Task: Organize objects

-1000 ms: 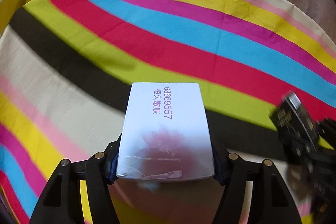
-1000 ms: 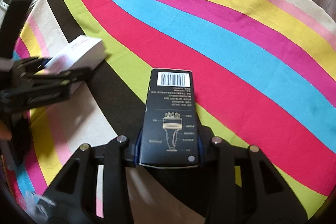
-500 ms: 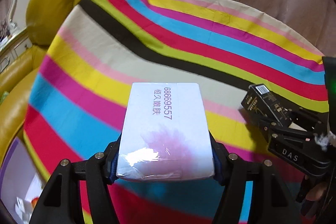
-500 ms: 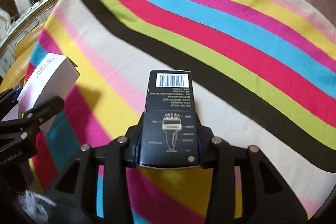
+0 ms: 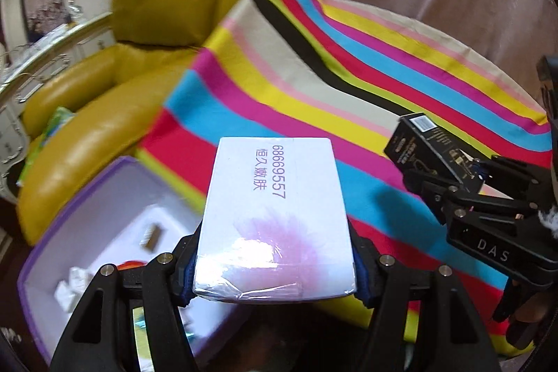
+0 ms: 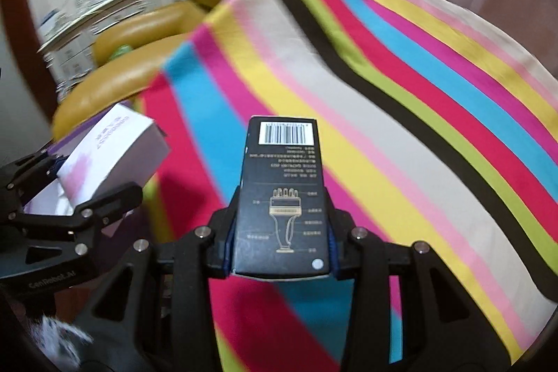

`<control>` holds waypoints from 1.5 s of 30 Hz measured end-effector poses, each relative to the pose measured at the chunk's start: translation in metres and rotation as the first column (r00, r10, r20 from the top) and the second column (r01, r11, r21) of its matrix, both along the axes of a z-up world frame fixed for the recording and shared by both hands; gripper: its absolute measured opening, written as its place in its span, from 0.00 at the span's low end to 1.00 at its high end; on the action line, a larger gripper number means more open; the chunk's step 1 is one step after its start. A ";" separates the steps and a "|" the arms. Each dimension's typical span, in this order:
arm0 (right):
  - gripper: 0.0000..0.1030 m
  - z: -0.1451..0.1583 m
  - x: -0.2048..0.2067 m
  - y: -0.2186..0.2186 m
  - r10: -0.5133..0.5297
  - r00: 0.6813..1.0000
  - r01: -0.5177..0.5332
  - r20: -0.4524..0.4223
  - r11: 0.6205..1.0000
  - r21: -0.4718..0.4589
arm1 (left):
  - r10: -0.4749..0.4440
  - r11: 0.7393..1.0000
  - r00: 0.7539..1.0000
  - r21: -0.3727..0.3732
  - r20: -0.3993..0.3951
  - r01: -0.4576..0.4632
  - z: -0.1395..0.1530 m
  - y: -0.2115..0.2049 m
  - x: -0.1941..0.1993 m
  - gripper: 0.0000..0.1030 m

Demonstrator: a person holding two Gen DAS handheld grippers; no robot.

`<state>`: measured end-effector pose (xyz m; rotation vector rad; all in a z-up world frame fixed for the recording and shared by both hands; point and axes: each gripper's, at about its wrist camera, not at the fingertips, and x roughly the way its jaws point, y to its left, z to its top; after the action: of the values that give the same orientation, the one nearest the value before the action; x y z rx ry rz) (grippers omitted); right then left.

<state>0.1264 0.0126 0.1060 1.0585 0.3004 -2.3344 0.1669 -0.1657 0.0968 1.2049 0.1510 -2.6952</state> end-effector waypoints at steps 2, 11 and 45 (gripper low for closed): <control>0.42 0.006 0.012 -0.021 0.059 0.998 -0.059 -0.007 0.998 -0.011 | 0.027 1.000 1.000 -0.009 -0.014 -0.028 0.006 -0.015 0.019 0.65; 0.42 0.009 0.059 -0.113 0.278 0.960 -0.278 0.027 0.961 0.001 | 0.210 0.977 0.978 -0.033 -0.009 -0.210 0.006 -0.085 0.086 0.65; 0.82 0.004 0.126 -0.216 0.469 0.882 -0.458 -0.036 0.874 0.160 | 0.539 0.842 0.839 0.004 -0.076 -0.540 0.040 -0.185 0.189 1.00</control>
<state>0.2522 -0.2036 0.1103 0.8500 0.6865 -1.9371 0.3561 -0.3508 0.1372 0.8838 0.4110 -2.2318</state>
